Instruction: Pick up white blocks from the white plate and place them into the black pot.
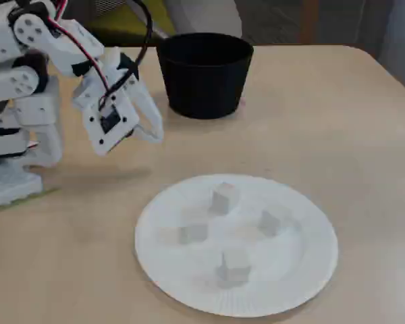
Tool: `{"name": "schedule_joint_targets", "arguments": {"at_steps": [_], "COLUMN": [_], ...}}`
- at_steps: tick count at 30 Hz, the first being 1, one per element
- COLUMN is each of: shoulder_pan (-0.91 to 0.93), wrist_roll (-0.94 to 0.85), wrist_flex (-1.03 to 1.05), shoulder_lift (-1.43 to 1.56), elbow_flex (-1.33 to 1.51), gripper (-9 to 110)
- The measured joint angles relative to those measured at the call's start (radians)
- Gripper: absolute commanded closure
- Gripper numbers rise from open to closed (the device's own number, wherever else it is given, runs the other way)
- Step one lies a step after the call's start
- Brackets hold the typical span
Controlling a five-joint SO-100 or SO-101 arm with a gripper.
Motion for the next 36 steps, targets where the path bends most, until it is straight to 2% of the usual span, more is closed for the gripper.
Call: {"name": "schedule_joint_targets", "arguments": {"at_steps": [3,7,9,20,27,32,36], "shoulder_pan": [0.048,0.109,0.109,0.121,0.350,0.532,0.680], "wrist_roll": [0.031,0.043,0.046,0.003,-0.124,-0.187,-0.267], "wrist_flex": [-0.038,-0.057,-0.063,-0.063,0.009,0.072,0.206], "shoulder_lift": [-0.057,-0.474,-0.561,-0.614,-0.672,-0.830,-1.062], "elbow_flex": [-0.037,-0.443,-0.531,-0.584,-0.713,-0.879,-1.083], "gripper": [104,104,104,104,104,104,104]}}
